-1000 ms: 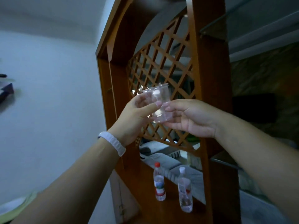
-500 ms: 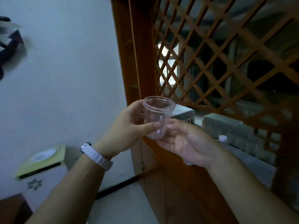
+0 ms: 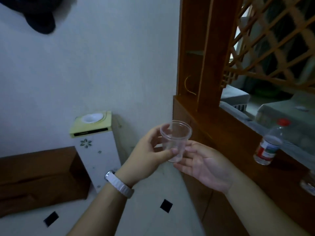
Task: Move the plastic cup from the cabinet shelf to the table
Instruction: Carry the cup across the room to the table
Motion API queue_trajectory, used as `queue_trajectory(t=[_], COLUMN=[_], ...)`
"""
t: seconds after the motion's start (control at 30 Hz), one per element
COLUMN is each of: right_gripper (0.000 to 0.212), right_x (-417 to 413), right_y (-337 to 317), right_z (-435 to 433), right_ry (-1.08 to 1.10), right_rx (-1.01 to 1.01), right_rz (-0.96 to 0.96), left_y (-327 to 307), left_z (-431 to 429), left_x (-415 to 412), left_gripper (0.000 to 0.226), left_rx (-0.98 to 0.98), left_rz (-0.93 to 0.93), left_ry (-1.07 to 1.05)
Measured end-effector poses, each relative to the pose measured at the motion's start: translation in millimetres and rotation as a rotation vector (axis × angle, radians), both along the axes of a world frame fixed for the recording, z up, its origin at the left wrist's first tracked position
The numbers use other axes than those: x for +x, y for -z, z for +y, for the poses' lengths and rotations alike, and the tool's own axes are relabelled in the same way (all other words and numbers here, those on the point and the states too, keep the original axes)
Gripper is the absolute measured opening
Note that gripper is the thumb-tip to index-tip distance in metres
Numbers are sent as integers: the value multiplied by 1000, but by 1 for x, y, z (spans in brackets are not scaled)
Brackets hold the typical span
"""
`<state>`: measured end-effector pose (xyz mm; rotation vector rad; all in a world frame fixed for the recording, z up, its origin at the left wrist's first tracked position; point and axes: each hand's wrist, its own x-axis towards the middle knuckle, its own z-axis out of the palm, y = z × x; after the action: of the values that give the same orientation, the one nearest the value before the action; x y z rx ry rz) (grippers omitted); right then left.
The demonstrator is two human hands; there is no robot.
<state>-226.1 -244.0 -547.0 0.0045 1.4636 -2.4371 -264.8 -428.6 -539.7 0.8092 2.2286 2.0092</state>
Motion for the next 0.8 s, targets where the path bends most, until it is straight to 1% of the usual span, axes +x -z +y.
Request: queue_trajectory(t=[0.07,0.1,0.2,0.3,0.47,0.57,0.63,0.7,0.8], right_gripper=[64,60,34,23,19,24,20,20,25], right_x=[-9,-15,-33,-56,-100,-126,-144,-161,-180], right_y=[8,12,24,34,50,53,49,45,45], right_z=[-17,-25,-49,-74,-123,-156,-180,-204,-240], right_ry=[-14,-20,-67,-129,-303,-423,-526,-628,-773], right_rx=[6,5,-4,-23,-40,-31,-39,-32,-9], right_rz=[-34,-53,-91,-132,-169,-171,-172,-164,-138], left_y=[14,21,37,46,57,56,51,44,34], left_z=[-16,-23,-46,-71,-118,-143,-161,-178,-197], left_x=[-4,-6,-9,-13,-27,-31,-30,-29,-28], left_gripper=[63,63,65,71,59,59,61,63,57], left_rx=[6,9,11,12,8,-7,-2,-3,-23], left_rz=[-30,-40,-68,-107,-157,-160,-174,-171,-181], left_ry=[-46,-77,-169,-252,-406,-547,-653,-741,-863])
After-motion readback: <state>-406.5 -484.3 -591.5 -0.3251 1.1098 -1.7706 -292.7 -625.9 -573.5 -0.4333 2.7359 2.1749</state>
